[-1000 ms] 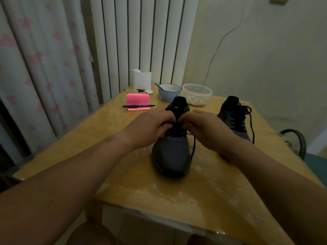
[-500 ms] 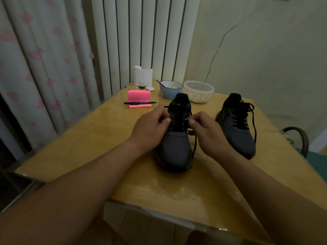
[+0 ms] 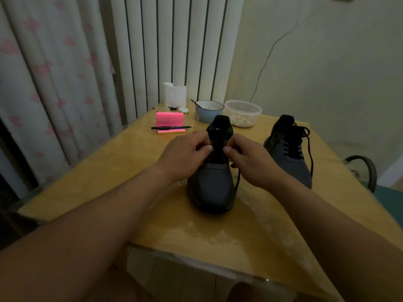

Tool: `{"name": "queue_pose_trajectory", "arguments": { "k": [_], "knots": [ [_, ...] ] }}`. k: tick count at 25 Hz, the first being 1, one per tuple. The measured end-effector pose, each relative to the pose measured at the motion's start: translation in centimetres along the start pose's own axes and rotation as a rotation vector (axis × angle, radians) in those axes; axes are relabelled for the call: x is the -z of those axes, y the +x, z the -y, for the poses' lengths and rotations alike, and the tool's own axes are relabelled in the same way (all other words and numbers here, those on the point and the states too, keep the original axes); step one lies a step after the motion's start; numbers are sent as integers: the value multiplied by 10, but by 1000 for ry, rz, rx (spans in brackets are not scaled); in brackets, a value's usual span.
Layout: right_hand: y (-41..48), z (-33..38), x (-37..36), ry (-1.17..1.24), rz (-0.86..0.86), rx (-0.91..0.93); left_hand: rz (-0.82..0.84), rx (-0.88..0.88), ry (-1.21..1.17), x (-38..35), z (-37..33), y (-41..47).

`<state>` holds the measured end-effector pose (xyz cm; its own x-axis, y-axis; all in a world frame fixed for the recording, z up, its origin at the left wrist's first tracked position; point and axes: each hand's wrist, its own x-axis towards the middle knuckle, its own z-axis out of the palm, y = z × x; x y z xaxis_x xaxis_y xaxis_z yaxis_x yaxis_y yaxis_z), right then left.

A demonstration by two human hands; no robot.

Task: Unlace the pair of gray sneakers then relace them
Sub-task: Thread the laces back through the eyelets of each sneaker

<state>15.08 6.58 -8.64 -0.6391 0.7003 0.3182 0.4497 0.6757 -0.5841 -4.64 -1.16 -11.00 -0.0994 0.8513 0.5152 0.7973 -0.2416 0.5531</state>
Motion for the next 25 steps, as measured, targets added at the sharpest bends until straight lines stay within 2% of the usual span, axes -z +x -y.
{"name": "queue_pose_trajectory", "arguments": {
  "k": [5, 10, 16, 18, 20, 23, 25],
  "knots": [
    [-4, -4, -4, 107, -32, -43, -54, 79, -49, -7, -3, -5],
    [-19, -10, -4, 141, -72, -7, 65, 111, -258, 3, 2, -8],
    [-9, -15, -12, 412, -110, -219, 176, 278, -392, 7, 6, 3],
    [-1, -11, -7, 451, -103, -267, 204, 294, -367, 11, 6, 10],
    [7, -5, -2, 378, -101, -266, 214, 287, -278, 14, 1, 18],
    [21, 7, 2, 85, -86, -225, 214, 244, -62, 11, -9, 31],
    [26, 12, 2, -19, -93, -179, 200, 201, 3, 8, -13, 37]
  ]
}}
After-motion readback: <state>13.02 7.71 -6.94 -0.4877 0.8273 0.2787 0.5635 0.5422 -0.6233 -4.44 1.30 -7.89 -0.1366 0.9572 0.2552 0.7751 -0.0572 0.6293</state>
